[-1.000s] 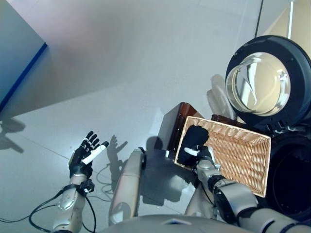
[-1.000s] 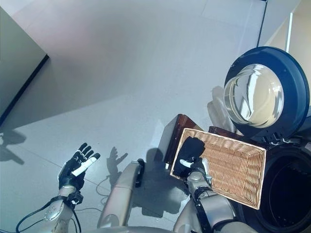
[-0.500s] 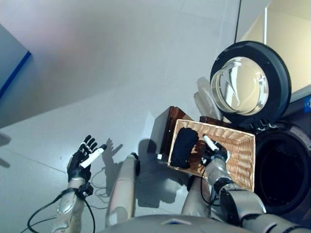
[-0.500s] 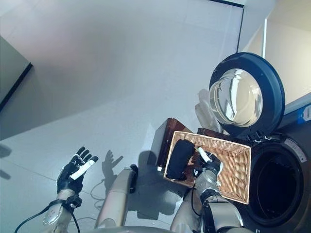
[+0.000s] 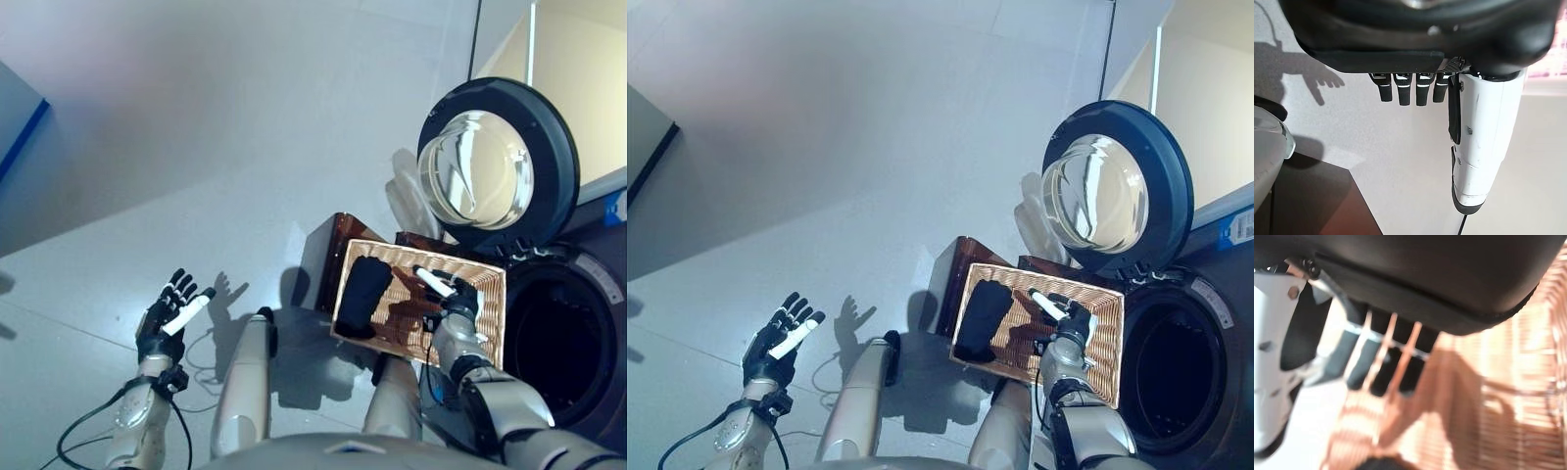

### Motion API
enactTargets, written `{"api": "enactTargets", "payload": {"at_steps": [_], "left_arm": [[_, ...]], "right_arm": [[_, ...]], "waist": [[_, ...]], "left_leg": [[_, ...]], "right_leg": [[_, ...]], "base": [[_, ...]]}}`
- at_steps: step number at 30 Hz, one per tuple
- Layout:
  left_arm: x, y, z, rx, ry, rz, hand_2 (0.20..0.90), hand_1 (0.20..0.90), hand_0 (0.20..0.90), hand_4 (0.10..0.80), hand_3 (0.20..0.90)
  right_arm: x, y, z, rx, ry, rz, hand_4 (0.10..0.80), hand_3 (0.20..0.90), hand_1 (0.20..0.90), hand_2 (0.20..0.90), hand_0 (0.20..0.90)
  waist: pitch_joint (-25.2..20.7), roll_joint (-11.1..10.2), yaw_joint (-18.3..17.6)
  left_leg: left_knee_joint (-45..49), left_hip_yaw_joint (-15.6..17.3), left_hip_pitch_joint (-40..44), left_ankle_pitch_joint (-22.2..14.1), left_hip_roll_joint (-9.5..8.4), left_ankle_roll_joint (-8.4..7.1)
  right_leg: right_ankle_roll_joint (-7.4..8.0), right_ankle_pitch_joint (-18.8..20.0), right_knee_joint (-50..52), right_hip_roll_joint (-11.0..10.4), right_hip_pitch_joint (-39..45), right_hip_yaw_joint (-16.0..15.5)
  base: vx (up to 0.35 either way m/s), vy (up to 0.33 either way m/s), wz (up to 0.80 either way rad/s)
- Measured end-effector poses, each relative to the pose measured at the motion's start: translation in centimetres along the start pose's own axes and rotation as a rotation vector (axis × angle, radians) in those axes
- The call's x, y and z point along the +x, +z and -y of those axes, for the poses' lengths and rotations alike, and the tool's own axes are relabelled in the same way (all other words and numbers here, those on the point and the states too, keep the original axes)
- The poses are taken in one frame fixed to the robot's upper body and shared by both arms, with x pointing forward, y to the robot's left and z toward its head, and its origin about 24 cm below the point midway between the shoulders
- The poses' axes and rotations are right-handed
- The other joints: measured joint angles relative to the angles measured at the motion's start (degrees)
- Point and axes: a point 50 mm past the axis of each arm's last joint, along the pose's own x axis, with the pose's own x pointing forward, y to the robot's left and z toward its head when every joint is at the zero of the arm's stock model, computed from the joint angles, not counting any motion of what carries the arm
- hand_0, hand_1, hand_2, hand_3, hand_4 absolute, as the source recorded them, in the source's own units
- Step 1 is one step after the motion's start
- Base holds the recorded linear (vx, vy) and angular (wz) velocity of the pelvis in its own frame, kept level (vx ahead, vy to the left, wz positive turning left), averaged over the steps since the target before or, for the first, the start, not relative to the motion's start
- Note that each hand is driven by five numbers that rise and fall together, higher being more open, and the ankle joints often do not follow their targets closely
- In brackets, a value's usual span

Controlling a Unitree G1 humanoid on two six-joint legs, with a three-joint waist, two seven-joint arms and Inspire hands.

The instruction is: Pick up the clothes and place them into the washing machine

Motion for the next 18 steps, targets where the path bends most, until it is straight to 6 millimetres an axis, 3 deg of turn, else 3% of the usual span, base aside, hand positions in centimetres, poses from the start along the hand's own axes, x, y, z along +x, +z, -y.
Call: {"api": "enactTargets", "payload": {"at_steps": [5,11,18], "left_arm": [[0.0,0.2,0.1,0.0,-0.002,0.009,0.9,0.9,0.9,0.8,0.9],[0.2,0.5,0.3,-0.004,-0.015,0.024,0.9,0.9,0.9,0.8,0.9],[0.4,0.8,0.5,-0.005,-0.026,0.034,0.9,0.9,0.9,0.8,0.9]], "right_arm": [[0.0,0.4,-1.3,-0.055,0.024,-0.013,0.8,0.9,0.9,0.9,0.9],[0.2,1.6,-2.2,-0.079,0.037,-0.016,0.8,0.9,0.9,0.9,0.9],[0.1,1.3,-2.3,-0.075,0.016,-0.037,0.8,0.9,0.9,0.9,0.9]], "waist": [[1.28,0.43,1.17],[3.76,2.49,1.89],[4.22,2.79,2.91]], "left_leg": [[0.13,-0.29,-0.94,-0.19,-0.28,-0.21],[1.61,-1.03,-3.29,0.28,-1.9,0.46],[2.69,-1.01,-4.21,-0.18,-2.18,1.01]], "right_leg": [[0.01,-0.01,0.38,-0.4,-0.88,-0.07],[0.27,-0.33,1.87,-1.81,-2.08,-1.08],[0.32,-0.38,1.85,-1.97,-2.29,-1.04]], "base": [[-0.019,0.016,0.03],[-0.013,0.031,0.14],[0.0,0.003,0.01]]}}
